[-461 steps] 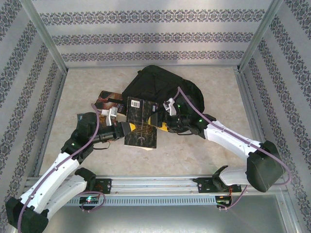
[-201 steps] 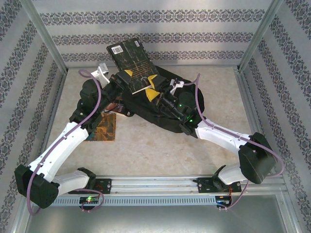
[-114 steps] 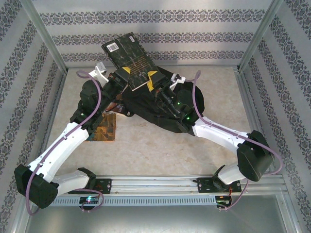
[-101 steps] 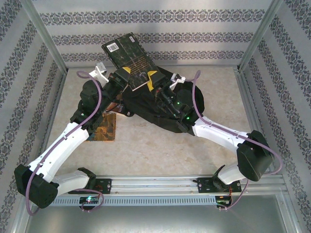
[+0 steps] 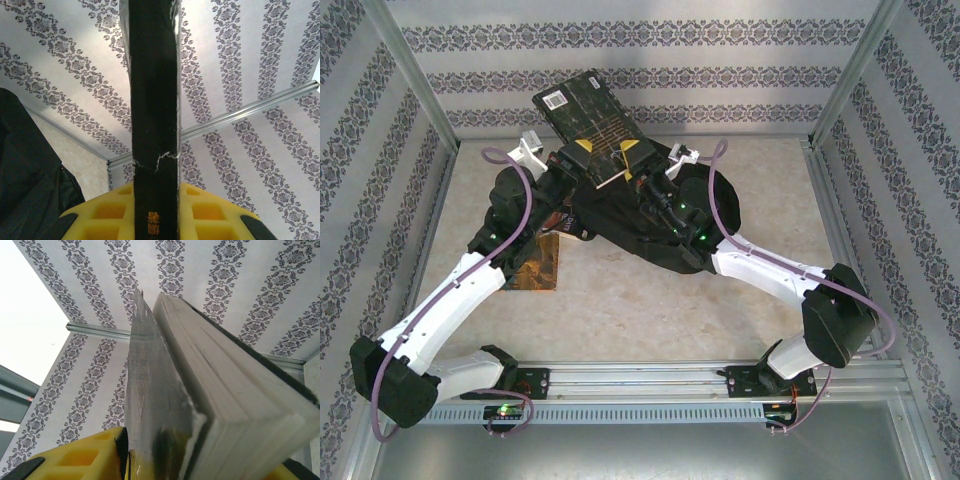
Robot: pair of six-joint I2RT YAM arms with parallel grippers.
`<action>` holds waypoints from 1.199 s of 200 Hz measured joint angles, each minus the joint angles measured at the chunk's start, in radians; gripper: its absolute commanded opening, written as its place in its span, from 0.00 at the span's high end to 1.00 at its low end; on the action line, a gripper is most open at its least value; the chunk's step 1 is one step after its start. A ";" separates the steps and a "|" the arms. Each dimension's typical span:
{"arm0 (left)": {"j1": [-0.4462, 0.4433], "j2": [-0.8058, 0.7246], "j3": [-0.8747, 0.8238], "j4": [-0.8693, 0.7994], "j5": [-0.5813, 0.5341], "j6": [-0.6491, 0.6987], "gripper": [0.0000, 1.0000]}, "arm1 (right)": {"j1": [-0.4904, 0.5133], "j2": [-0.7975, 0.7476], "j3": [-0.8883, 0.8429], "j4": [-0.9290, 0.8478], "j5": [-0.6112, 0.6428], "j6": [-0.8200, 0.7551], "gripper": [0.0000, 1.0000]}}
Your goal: Pack the student bag
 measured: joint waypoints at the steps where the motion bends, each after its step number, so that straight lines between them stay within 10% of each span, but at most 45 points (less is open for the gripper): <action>1: 0.000 0.000 0.000 0.000 0.000 -0.001 1.00 | 0.000 0.000 0.000 0.000 0.000 0.000 0.59; 69: -0.027 0.024 -0.014 -0.010 -0.001 -0.009 0.90 | -0.028 0.028 0.025 -0.024 -0.020 -0.014 1.00; 119: -0.041 0.039 -0.008 -0.118 0.062 0.084 0.50 | -0.141 -0.169 -0.123 -0.220 -0.077 -0.070 1.00; 240: -0.080 0.757 0.723 -0.729 0.089 0.705 0.36 | -0.560 -0.850 -0.240 -1.361 -0.105 -0.452 1.00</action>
